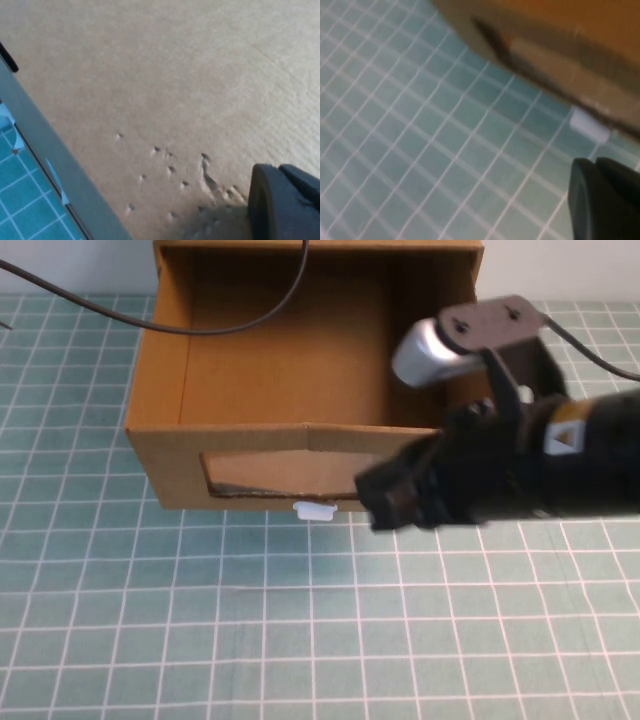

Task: Close the shoe box
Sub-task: Close the shoe box with your right arm

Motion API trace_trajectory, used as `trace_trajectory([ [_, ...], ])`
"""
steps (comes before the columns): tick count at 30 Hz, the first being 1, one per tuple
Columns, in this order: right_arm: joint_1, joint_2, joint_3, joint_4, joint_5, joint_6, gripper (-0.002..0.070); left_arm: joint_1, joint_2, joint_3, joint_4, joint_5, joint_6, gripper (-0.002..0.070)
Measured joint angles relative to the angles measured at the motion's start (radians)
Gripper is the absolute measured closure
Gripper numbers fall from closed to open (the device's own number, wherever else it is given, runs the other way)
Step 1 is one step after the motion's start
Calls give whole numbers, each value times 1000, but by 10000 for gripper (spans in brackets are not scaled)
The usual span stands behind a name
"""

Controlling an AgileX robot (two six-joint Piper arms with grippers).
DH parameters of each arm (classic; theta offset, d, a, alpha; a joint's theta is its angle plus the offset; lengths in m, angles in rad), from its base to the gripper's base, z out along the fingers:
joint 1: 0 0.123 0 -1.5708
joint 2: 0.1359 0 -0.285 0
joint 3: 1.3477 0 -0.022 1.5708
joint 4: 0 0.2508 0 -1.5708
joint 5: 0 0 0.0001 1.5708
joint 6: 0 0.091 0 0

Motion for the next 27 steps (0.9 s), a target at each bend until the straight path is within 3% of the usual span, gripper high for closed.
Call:
trace_trajectory([
  [7, 0, 116, -47, -22, -148, 8, 687, 0, 2, 0, -2, -2, -10, 680],
  [27, -83, 329, -297, -20, -158, 11, 687, 0, 4, 0, -4, -6, -14, 680],
])
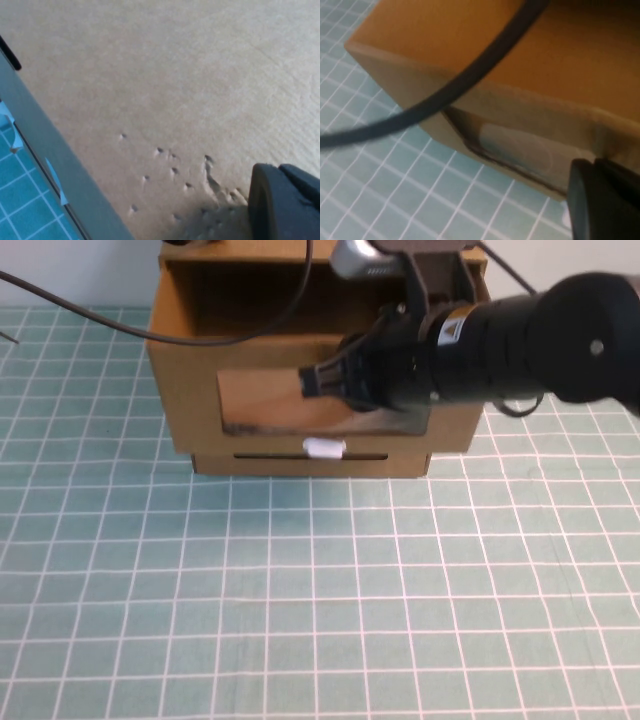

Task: Close the shoe box
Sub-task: Close the shoe box with your right arm

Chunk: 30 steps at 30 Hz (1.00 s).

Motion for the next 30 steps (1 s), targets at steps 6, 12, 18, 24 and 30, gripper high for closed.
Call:
trace_trajectory([
  [6, -51, 79, -91, 24, 5, -4, 687, 0, 0, 0, 0, -2, 0, 680],
  [12, -92, 156, -208, 103, 117, -54, 687, 0, 0, 0, 0, -2, 0, 680],
  [18, -97, 158, -247, 134, 182, -82, 687, 0, 0, 0, 0, -2, 0, 680],
  [24, -97, 158, -249, 155, 140, -100, 687, 0, 0, 0, 0, -2, 0, 680],
  [30, -97, 162, -249, 157, 54, -102, 687, 0, 0, -1, 0, -2, 0, 680],
])
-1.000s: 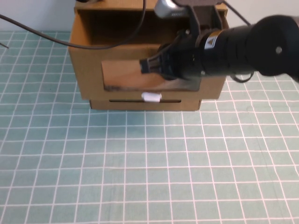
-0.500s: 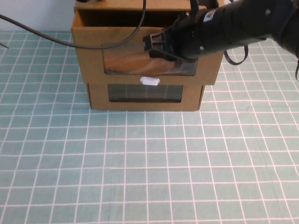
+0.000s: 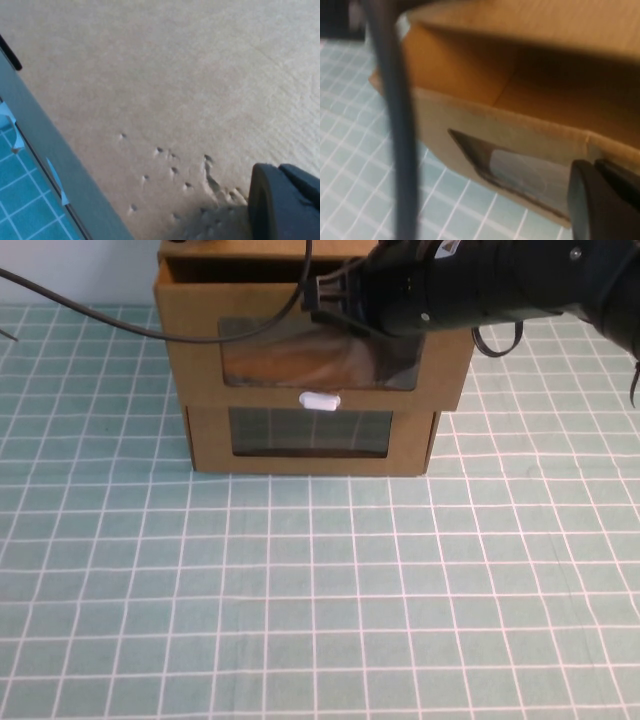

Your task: Close the shoe box

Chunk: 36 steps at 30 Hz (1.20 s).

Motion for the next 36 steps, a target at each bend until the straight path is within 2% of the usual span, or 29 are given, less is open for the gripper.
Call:
trace_trajectory([
  [10, -11, 75, -2, 22, -176, -2, 687, 0, 0, 0, 0, 0, -1, 680],
  [19, -42, 117, -2, 49, -217, -4, 689, 0, 0, -1, -6, 2, -5, 680],
  [27, -54, 7, -2, 49, -60, -34, 689, 0, -9, -16, 9, 33, -7, 680],
  [32, -57, -165, -2, 0, 148, -46, 688, 6, -71, -16, 31, 101, -7, 680],
  [36, -57, -300, 42, -84, 306, 14, 688, 7, -181, 41, 45, 93, -7, 680],
])
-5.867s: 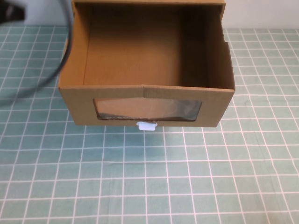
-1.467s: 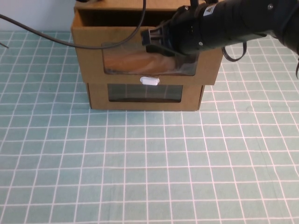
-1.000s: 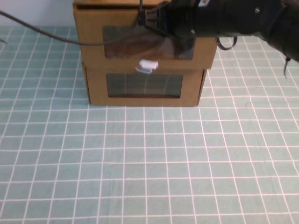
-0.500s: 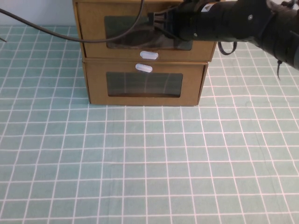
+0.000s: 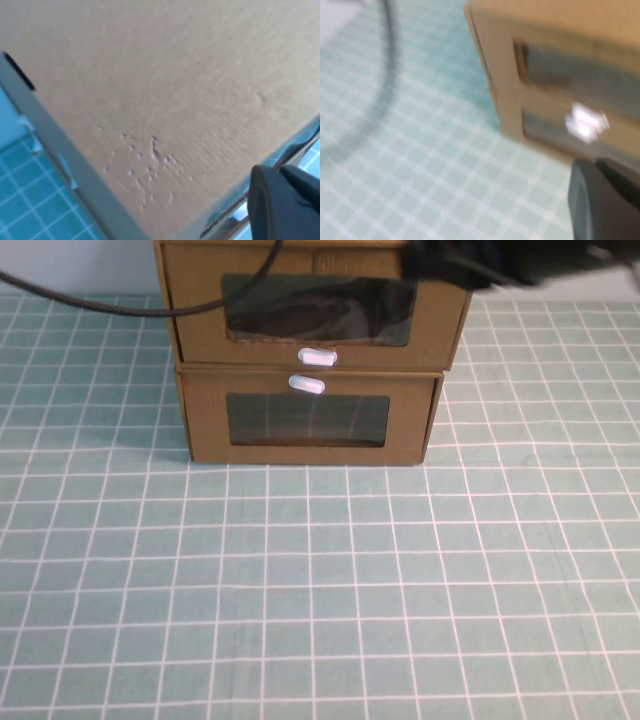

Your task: Close the shoe box

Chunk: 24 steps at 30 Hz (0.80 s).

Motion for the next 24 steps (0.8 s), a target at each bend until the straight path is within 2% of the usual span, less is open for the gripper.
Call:
trace_trajectory([
  [5, 34, -239, 212, -145, 59, 128, 687, 2, -232, 268, 57, -138, 0, 680],
  [8, 38, -413, 388, -175, 61, 173, 687, 2, -385, 483, 66, -268, 3, 680],
  [14, 38, -782, 671, -185, 65, 220, 687, 2, -788, 944, 8, -489, 36, 680],
  [19, 38, -986, 837, -180, 61, 238, 687, 2, -1100, 1282, -15, -648, 43, 680],
  [24, 38, -1135, 1004, -173, -79, 240, 687, 2, -1432, 1583, -52, -774, 40, 680],
])
